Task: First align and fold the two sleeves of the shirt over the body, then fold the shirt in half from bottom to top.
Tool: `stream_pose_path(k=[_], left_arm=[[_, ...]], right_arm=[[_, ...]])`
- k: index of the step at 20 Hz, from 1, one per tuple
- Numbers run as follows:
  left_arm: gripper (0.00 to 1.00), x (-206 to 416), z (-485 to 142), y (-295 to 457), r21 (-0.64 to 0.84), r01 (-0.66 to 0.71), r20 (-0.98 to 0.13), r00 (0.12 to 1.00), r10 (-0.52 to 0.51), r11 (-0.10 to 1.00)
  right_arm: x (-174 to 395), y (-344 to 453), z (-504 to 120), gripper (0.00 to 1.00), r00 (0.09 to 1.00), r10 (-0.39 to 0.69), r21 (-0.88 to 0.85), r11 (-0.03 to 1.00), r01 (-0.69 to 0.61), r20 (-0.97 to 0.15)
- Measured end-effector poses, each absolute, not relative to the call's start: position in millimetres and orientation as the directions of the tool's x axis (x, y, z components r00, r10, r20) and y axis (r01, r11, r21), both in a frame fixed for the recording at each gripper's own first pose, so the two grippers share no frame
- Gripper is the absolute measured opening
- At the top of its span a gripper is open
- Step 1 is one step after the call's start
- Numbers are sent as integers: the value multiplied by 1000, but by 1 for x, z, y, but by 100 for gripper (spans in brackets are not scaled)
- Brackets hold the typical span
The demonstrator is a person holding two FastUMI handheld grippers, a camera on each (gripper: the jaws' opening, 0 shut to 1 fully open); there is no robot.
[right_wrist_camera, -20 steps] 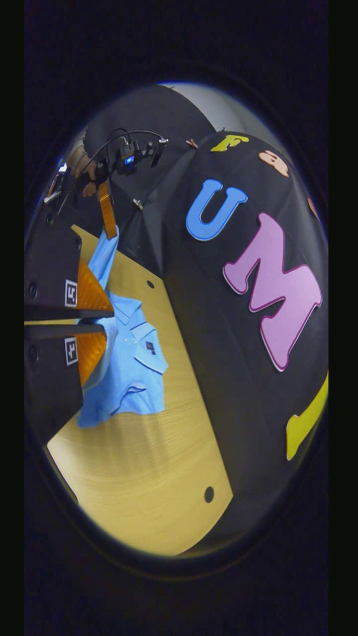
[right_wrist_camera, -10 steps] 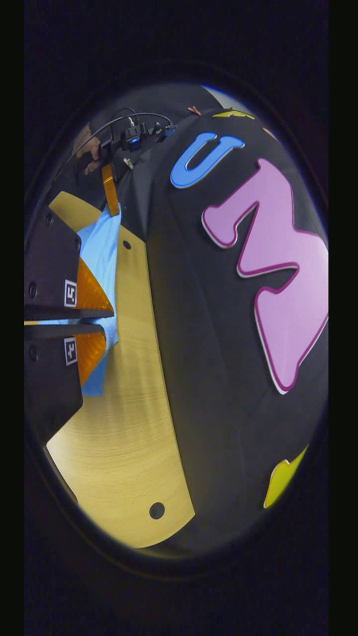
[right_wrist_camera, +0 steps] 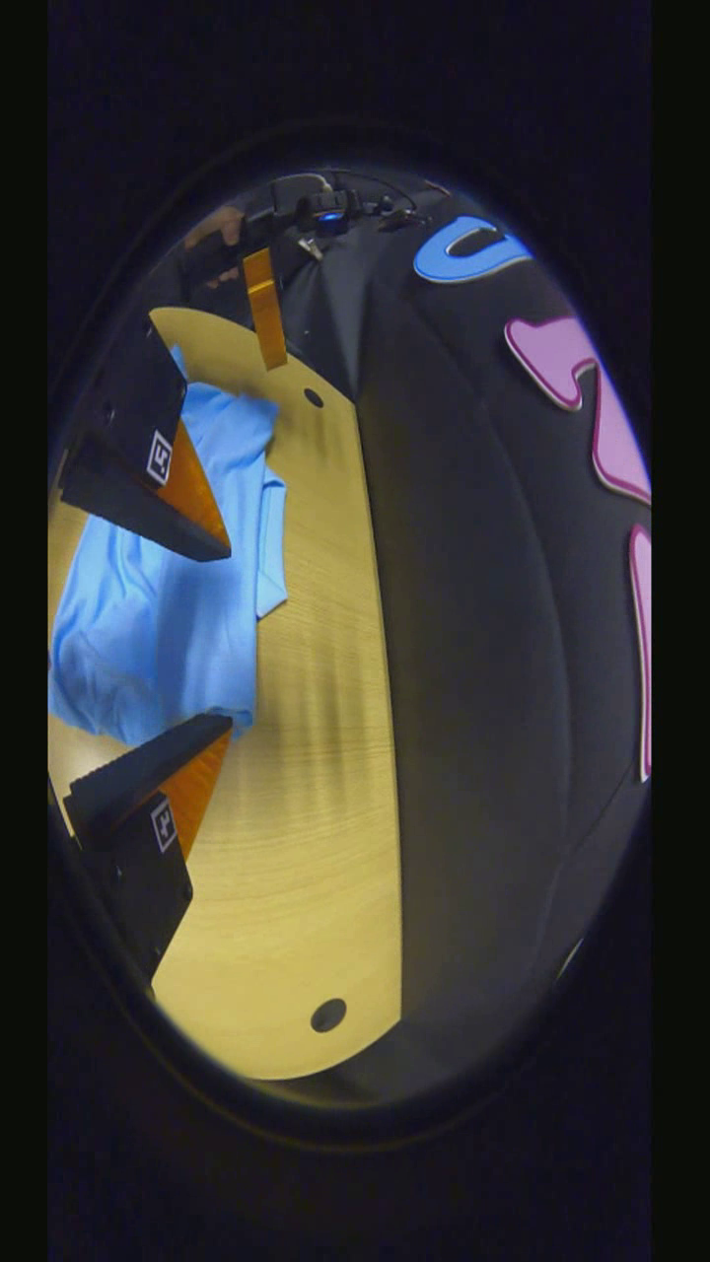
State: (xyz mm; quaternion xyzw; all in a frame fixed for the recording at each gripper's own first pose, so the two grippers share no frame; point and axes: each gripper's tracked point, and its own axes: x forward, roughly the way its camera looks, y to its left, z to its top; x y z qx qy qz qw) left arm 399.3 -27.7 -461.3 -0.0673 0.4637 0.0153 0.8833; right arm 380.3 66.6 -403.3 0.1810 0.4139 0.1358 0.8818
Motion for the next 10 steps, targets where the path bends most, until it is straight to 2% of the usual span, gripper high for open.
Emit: stream_pose_path(k=[2, 3, 7, 10], left_arm=[[93, 379, -450, -31, -79, -49, -811, 583, -36, 996], [93, 369, -440, -33, -63, -32, -799, 600, -32, 998], [94, 325, -398, -55, -28, 38, -752, 657, -46, 999], [94, 305, -368, -82, -21, 41, -734, 678, -44, 999]], right_arm=[[381, 58, -387, 91, 656, 373, 409, 906, -106, -656], [379, 48, -371, 98, 682, 362, 399, 910, -112, -635], [367, 20, -305, 98, 793, 311, 338, 930, -142, -524], [345, 10, -276, 98, 850, 252, 256, 956, -143, -463]])
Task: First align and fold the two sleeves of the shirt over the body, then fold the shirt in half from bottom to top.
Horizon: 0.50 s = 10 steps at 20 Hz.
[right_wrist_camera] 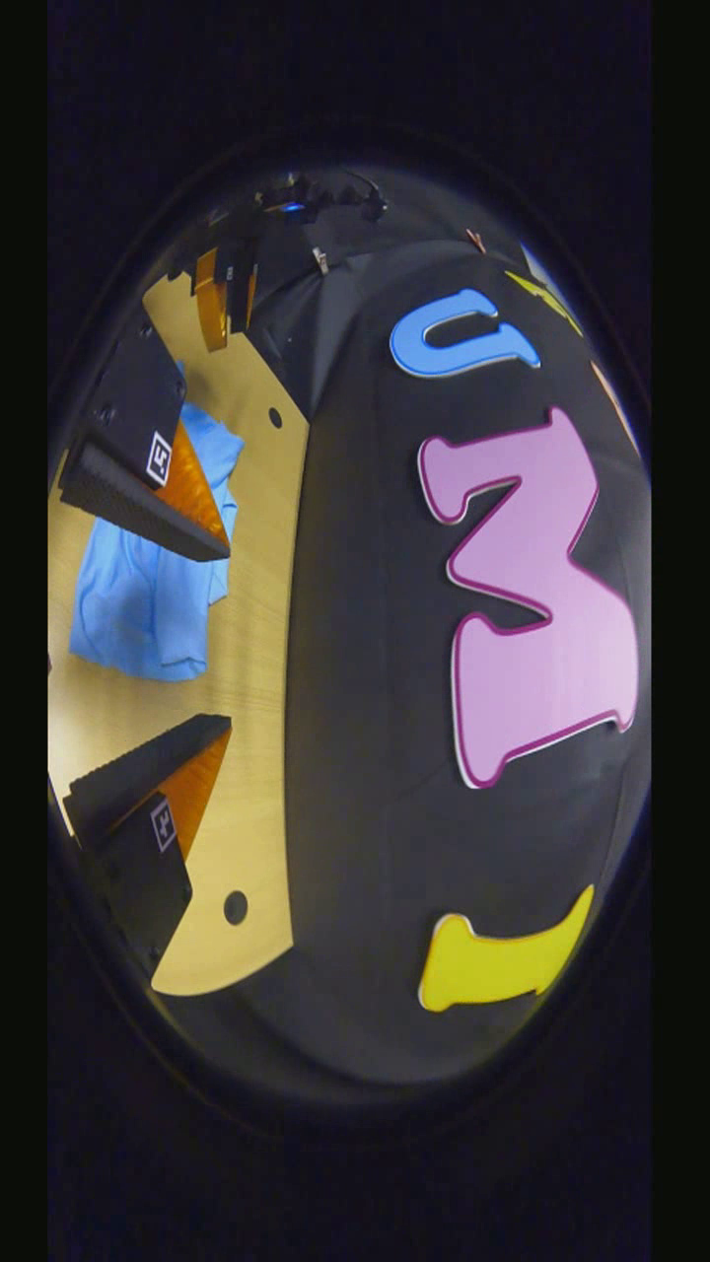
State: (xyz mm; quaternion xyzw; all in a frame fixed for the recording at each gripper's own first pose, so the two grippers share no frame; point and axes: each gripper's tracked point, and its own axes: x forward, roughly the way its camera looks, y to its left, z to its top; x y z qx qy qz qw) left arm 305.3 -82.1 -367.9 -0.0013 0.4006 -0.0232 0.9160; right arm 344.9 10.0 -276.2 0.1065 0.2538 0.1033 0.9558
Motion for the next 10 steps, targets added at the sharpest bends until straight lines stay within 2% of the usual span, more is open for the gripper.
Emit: stream_pose_path(k=[4, 8, 10], left_arm=[[94, 276, -293, -118, -41, 74, -609, 789, -84, 996], [95, 219, -230, -133, 3, 127, -508, 854, -108, 992], [95, 185, -202, -139, -8, 142, -454, 882, -130, 990]], right_arm=[[293, 11, -229, 98, 901, 211, 204, 969, -142, -378], [223, 15, -167, 98, 934, 200, 215, 967, -138, -298], [182, 9, -131, 98, 958, 153, 167, 979, -115, -241]])
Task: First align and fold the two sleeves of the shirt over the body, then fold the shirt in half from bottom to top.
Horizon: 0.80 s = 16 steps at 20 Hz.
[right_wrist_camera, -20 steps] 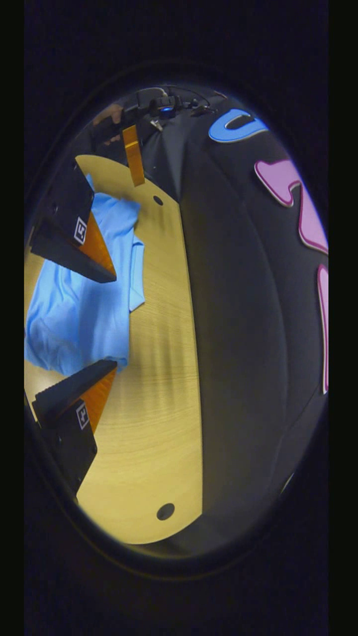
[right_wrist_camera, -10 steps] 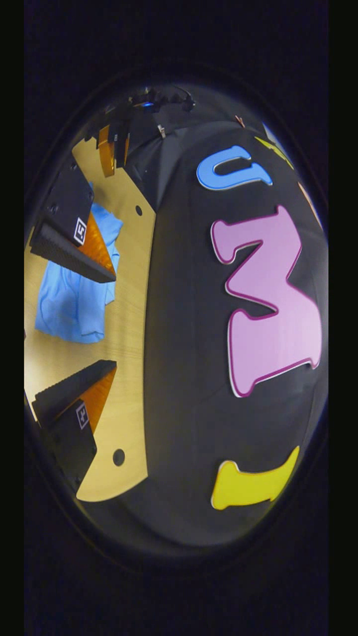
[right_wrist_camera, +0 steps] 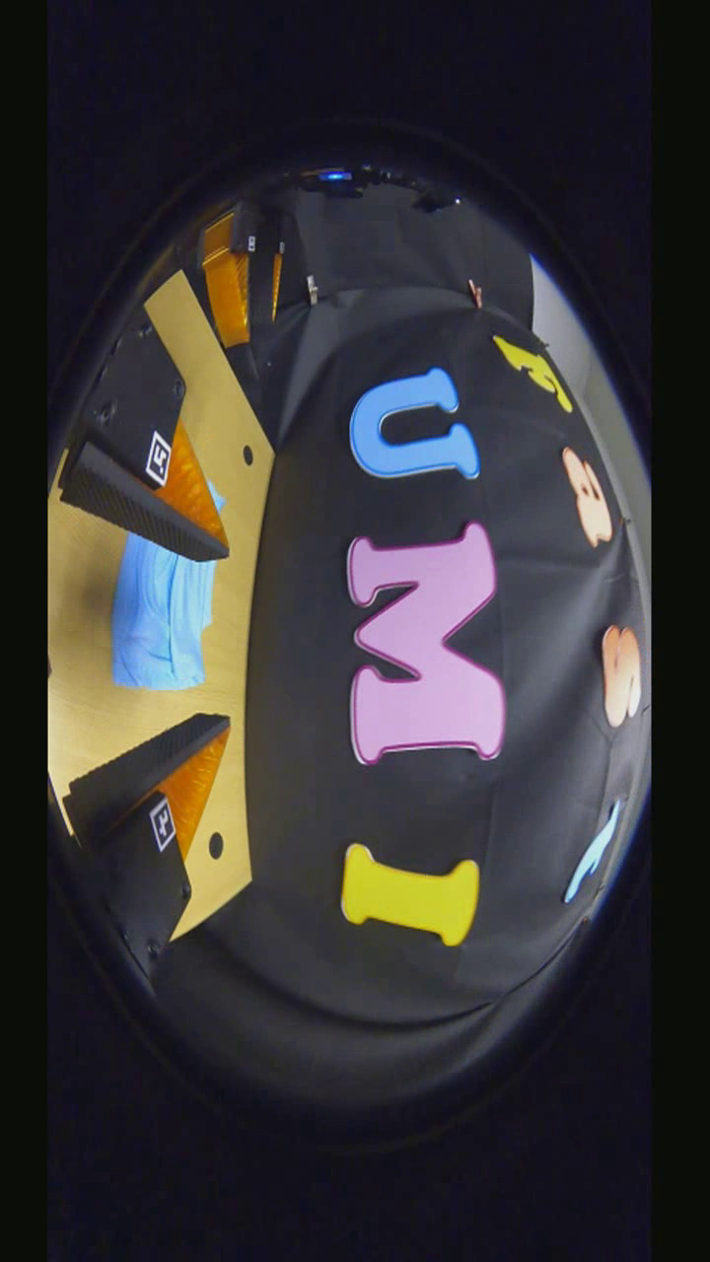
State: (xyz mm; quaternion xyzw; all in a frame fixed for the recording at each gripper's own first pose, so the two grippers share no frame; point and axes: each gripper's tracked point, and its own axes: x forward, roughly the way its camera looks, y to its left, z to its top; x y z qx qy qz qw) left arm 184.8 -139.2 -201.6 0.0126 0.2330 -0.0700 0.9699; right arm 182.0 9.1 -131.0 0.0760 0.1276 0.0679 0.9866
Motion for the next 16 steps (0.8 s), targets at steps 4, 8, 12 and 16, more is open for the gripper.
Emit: stream_pose_path(k=[4, 8, 12, 16], left_arm=[[95, 101, -169, -137, 7, 147, -395, 909, -132, 989], [95, 43, -130, -143, -16, 106, -311, 945, -105, 994], [95, 13, -90, -129, 4, 35, -211, 977, -33, 999], [95, 5, -63, -106, -7, -19, -182, 983, 18, 1000]], right_arm=[[97, 7, -60, 98, 991, 41, 161, 987, -19, -131], [22, 33, -44, 98, 988, 78, 137, 989, -59, -136], [-16, 48, -34, 95, 985, 112, 120, 988, -96, -135], [-23, 53, -1, 95, 993, 102, 85, 992, -96, -66]])
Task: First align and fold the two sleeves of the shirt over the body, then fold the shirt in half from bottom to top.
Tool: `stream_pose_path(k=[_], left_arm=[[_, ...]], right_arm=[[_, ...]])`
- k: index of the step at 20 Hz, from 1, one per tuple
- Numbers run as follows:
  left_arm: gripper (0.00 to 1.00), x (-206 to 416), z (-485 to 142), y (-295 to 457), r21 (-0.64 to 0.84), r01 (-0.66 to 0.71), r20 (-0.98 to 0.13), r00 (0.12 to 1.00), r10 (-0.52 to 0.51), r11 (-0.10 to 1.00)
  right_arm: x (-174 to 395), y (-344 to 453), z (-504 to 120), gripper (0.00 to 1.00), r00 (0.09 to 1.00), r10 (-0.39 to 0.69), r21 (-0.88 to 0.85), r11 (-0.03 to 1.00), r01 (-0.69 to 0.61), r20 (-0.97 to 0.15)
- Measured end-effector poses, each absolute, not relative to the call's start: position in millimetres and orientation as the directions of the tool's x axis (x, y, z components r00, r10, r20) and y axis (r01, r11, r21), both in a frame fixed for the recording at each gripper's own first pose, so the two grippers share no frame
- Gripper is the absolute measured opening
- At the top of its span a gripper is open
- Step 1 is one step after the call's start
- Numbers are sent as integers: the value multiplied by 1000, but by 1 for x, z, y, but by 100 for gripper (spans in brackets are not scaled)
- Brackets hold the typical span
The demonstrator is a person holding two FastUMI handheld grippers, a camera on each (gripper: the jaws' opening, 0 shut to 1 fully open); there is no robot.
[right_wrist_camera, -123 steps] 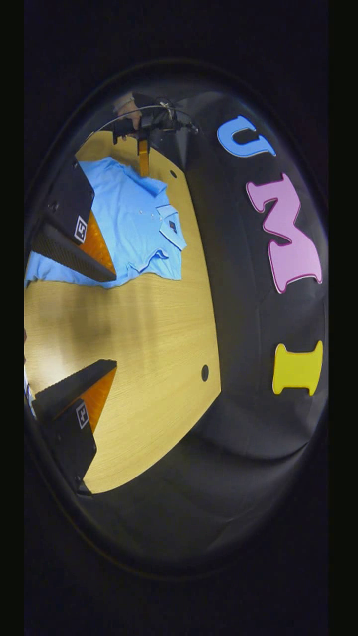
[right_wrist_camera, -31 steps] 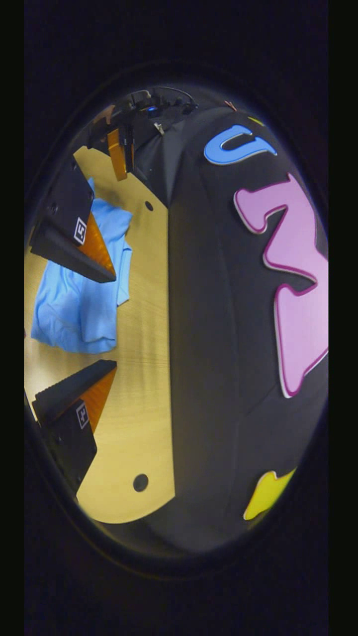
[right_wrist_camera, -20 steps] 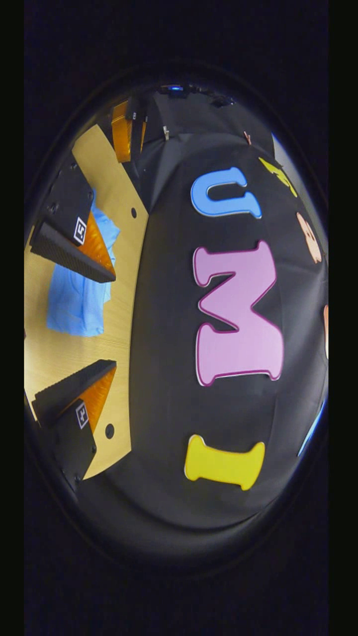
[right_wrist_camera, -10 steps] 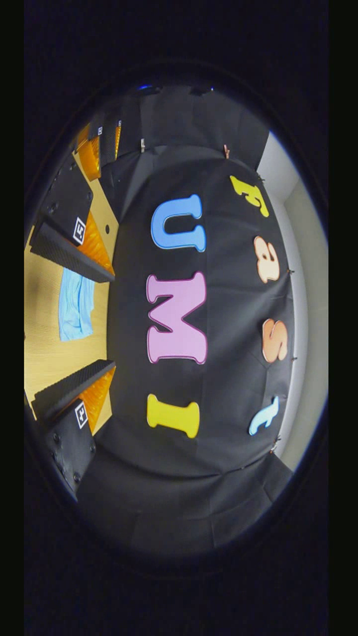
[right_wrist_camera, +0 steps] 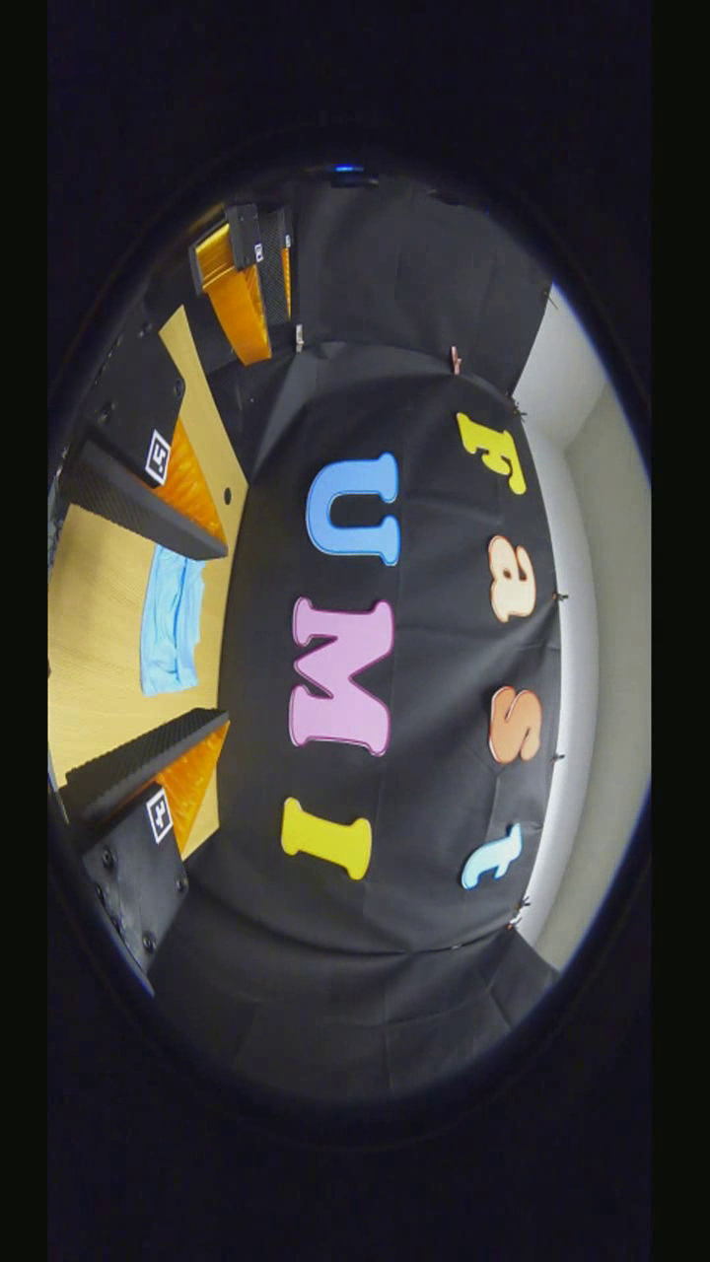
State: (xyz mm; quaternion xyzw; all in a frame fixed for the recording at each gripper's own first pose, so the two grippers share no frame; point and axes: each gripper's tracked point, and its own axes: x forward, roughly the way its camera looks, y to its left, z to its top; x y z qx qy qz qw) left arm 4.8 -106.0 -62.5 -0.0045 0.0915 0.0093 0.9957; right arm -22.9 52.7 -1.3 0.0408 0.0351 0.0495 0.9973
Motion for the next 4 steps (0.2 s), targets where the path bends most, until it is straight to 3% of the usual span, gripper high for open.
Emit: stream_pose_path(k=[2, 3, 4], left_arm=[[91, 2, -57, -99, -28, -37, -176, 984, 31, 999], [95, 1, -57, -99, -35, -35, -182, 983, 28, 999], [91, -1, -62, -93, -33, -47, -195, 980, 39, 998]], right_arm=[[-32, 57, 18, 95, 996, 84, 70, 994, -83, -10], [-32, 57, 24, 92, 997, 71, 63, 995, -71, 3], [-33, 57, 24, 95, 998, 70, 62, 996, -70, 8]])
